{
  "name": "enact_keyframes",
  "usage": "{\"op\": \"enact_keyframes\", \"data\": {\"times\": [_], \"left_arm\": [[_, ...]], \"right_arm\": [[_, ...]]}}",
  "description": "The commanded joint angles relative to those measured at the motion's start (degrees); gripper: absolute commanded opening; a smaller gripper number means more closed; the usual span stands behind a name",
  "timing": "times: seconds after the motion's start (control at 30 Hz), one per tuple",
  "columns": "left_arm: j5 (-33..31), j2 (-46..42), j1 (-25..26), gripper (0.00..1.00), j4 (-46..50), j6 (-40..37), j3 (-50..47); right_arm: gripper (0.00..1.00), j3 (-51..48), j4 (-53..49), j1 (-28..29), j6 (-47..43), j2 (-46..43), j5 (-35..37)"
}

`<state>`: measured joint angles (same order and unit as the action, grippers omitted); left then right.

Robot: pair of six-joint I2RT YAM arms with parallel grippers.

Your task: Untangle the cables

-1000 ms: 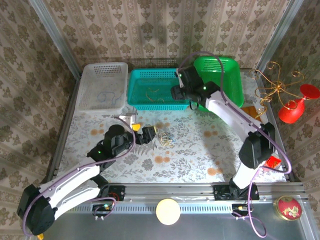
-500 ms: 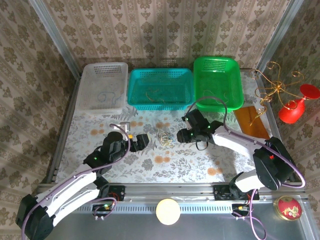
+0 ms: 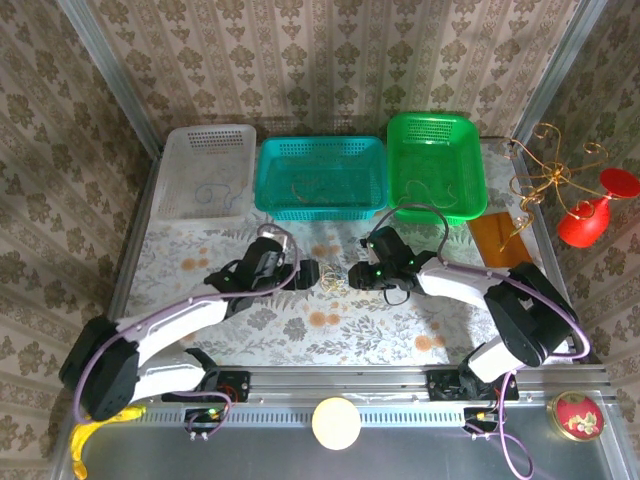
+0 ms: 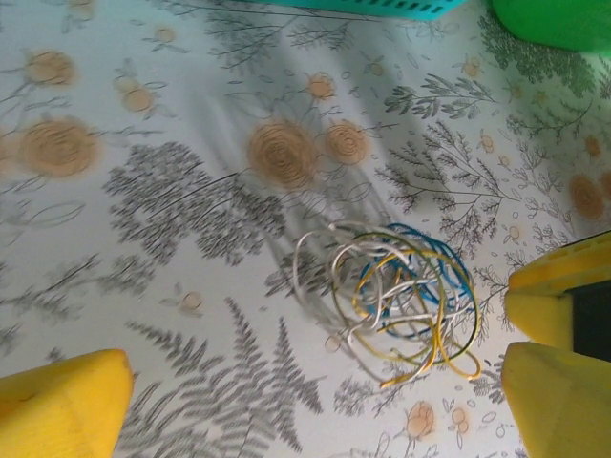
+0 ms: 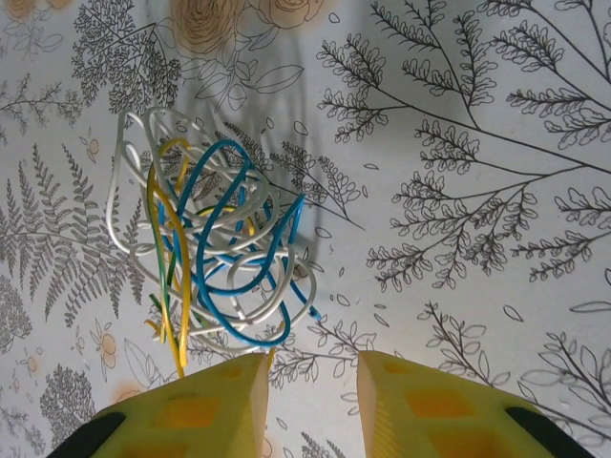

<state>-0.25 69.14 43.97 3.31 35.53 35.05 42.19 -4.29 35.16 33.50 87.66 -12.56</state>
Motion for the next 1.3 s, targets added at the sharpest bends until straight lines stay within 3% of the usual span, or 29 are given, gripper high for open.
{"op": "enact_keyframes", "data": {"times": [0.0,0.4,1.07,1.17,1.27], "left_arm": [[-0.25,5.32,0.85,1.0,-0.53,-3.65,4.51],[-2.47,17.58,0.97,1.0,-1.25,-4.59,7.88],[-1.32,22.47,1.05,1.0,-6.05,-2.75,2.89],[-1.06,22.73,1.02,1.0,-6.79,-2.42,2.47],[-1.0,22.75,0.95,1.0,-6.84,-2.39,2.3]], "right_arm": [[0.31,0.25,2.23,0.26,0.96,1.33,-0.7],[0.29,0.08,4.89,0.3,1.75,5.54,-0.43],[0.28,4.31,5.89,0.01,2.1,10.29,-1.59],[0.2,5.3,5.7,0.0,1.97,11.03,-2.25],[0.06,5.61,5.08,-0.09,1.53,10.98,-2.95]]}}
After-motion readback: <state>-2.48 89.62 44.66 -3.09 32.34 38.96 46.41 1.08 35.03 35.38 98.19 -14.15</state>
